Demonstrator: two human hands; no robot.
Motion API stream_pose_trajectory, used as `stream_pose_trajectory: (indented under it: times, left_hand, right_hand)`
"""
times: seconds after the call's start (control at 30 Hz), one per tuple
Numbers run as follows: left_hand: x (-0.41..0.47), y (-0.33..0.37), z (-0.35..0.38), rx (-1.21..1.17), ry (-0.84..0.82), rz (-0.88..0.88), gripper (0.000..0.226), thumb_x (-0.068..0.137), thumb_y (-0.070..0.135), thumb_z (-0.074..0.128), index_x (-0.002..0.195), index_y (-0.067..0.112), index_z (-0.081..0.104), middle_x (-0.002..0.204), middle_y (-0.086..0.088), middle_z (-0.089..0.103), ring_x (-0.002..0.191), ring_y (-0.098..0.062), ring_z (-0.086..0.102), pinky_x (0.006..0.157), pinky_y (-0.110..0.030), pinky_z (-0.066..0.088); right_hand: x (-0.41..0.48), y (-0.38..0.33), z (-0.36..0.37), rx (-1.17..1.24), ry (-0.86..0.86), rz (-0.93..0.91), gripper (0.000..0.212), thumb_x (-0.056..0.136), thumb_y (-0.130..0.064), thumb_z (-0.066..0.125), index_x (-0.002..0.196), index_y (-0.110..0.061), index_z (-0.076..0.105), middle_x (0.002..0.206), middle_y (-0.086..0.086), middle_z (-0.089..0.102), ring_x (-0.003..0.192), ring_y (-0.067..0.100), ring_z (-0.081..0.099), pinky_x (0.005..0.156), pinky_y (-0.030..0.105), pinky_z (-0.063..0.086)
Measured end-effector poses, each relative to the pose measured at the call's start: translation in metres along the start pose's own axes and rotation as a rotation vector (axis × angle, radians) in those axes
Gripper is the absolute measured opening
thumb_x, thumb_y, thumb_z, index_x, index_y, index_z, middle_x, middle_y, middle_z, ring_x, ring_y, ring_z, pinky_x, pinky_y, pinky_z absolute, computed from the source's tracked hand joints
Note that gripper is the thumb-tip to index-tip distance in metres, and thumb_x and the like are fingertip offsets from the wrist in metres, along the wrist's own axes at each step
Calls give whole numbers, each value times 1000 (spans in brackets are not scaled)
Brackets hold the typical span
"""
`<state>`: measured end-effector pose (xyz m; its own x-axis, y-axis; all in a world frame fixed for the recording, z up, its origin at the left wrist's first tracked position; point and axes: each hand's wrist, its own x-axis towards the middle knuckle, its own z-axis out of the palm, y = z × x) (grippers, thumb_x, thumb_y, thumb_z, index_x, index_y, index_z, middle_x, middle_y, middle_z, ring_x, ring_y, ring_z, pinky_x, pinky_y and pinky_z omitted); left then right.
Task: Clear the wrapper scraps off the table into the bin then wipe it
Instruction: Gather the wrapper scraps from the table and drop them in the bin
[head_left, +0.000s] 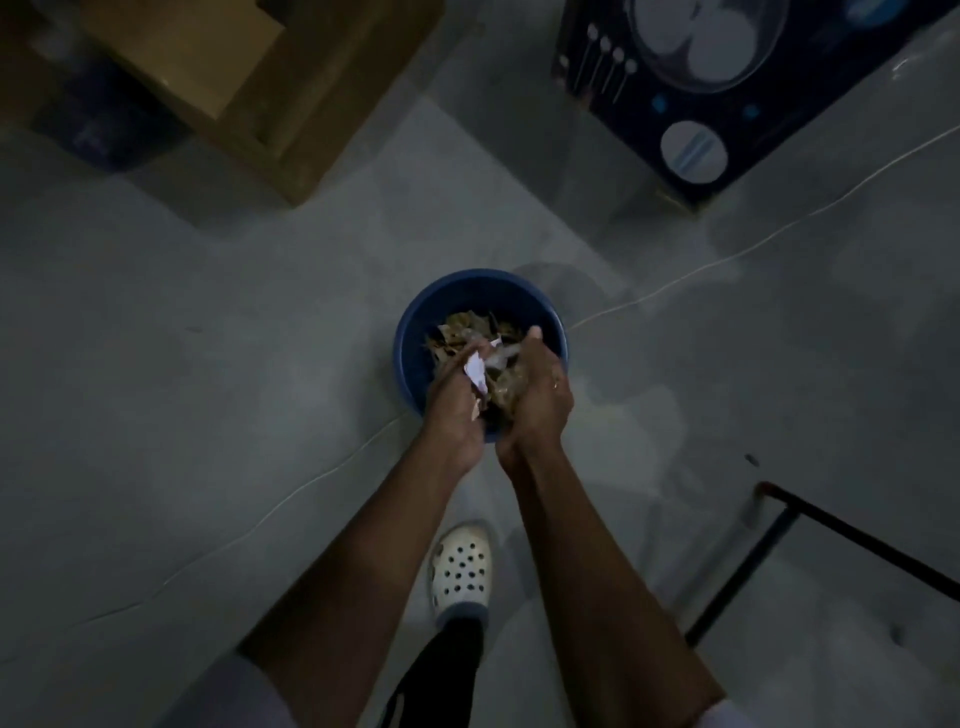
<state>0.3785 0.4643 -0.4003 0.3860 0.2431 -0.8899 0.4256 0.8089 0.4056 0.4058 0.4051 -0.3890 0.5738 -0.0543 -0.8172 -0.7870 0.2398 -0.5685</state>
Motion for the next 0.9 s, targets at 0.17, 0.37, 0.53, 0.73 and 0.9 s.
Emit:
stream_pose_trajectory:
  times: [0.17, 0.37, 0.53, 0.73, 0.9]
  left_hand:
    - [71, 3, -18, 5, -6, -52, 38, 100, 45, 57, 111, 13, 75, 99, -8, 79, 95, -26, 72, 76, -36, 56]
    - [27, 13, -12, -58, -18, -39, 34, 104, 49, 50, 109, 23, 72, 110, -5, 77, 105, -25, 70, 82, -35, 57]
    - [-92, 38, 24, 140, -45, 60, 40, 106, 40, 48, 142, 24, 54, 144, -2, 58, 136, -20, 50, 115, -46, 40]
    - [-265, 39, 74, 243, -275, 232, 46, 107, 33, 44, 150, 17, 49, 139, -10, 63, 131, -25, 57, 108, -45, 47]
    - [-417, -9, 112, 316, -380, 430, 30, 107, 31, 47, 131, 20, 61, 119, -5, 73, 112, -22, 68, 93, -41, 53]
  right_hand:
    - [83, 28, -1, 53, -178, 117, 51, 102, -62, 42, 112, -22, 72, 107, 8, 77, 103, 26, 71, 93, 44, 57]
    - [51, 11, -26, 108, -210, 213, 69, 104, -65, 24, 159, -24, 30, 156, 5, 45, 141, 26, 45, 122, 45, 30]
    - [-49, -58, -47, 121, -204, 170, 65, 106, -60, 26, 150, -17, 47, 158, 5, 42, 147, 23, 37, 120, 39, 29]
    - [-199, -154, -107, 181, -304, 15, 50, 107, -44, 44, 144, -12, 54, 142, 6, 57, 130, 19, 51, 102, 31, 44]
    - [-330, -209, -216, 199, -388, -133, 43, 103, -37, 54, 139, -13, 59, 143, 9, 60, 135, 20, 53, 115, 39, 42]
